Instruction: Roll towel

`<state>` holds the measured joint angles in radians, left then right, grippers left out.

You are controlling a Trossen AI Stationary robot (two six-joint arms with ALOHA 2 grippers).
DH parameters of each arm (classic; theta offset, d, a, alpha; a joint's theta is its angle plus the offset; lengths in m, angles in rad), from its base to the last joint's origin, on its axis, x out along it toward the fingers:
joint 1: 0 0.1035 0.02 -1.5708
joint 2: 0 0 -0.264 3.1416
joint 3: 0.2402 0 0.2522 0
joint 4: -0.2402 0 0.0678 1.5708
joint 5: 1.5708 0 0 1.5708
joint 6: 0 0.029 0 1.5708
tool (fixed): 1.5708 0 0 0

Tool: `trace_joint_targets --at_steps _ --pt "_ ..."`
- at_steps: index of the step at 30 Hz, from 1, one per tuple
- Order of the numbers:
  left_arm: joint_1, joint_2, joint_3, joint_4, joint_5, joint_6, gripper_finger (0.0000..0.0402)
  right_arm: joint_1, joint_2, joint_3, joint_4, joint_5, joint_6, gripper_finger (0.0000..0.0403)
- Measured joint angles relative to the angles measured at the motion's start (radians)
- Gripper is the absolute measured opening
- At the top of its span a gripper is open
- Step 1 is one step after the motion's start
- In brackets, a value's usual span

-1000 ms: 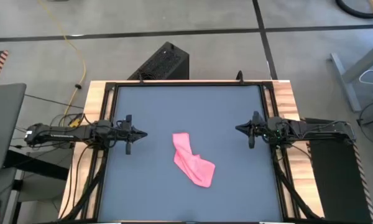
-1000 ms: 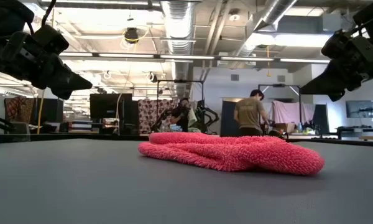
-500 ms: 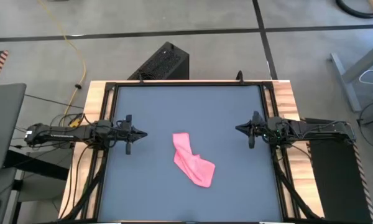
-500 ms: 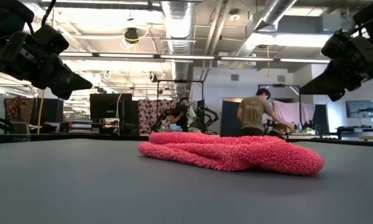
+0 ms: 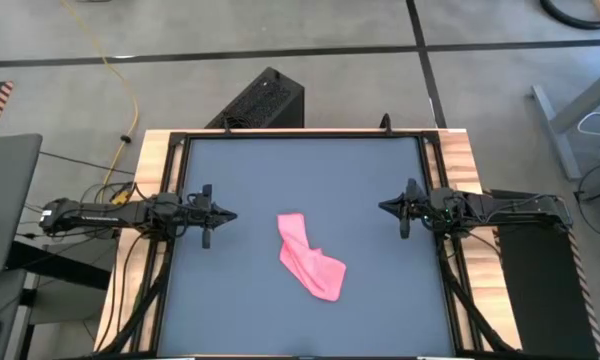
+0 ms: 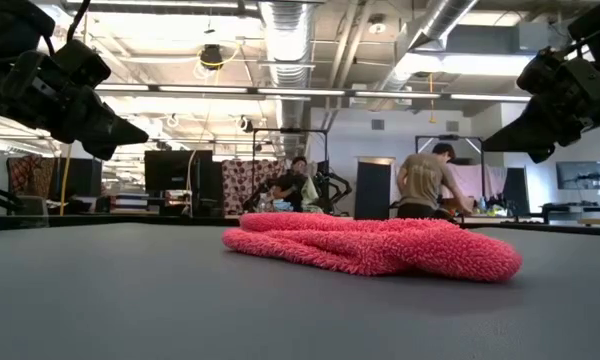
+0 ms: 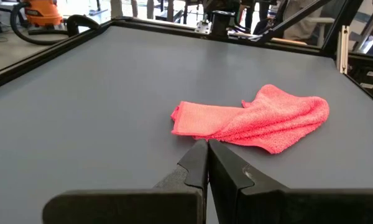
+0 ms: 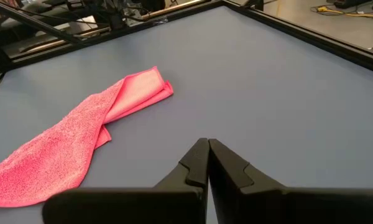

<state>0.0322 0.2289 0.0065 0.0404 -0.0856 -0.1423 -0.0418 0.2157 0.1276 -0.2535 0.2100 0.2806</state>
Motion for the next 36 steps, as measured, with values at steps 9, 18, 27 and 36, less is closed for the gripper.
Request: trace_joint_targets --at_steps 9,18,27,36 --pt "0.000 0.000 0.000 0.000 0.000 0.000 0.0000 0.000 0.000 0.000 0.000 0.000 0.000 0.0038" --pt "0.000 0.000 0.000 0.000 0.000 0.000 0.0000 0.000 0.000 0.000 0.000 0.000 0.000 0.0038" --pt "0.000 0.000 0.000 0.015 -0.016 -0.288 0.0000 -0.001 0.000 0.000 0.016 0.000 0.000 0.0038" --pt "0.000 0.000 0.000 0.058 -0.109 -0.312 0.0000 -0.002 0.000 -0.001 0.237 0.028 0.112 0.0038"
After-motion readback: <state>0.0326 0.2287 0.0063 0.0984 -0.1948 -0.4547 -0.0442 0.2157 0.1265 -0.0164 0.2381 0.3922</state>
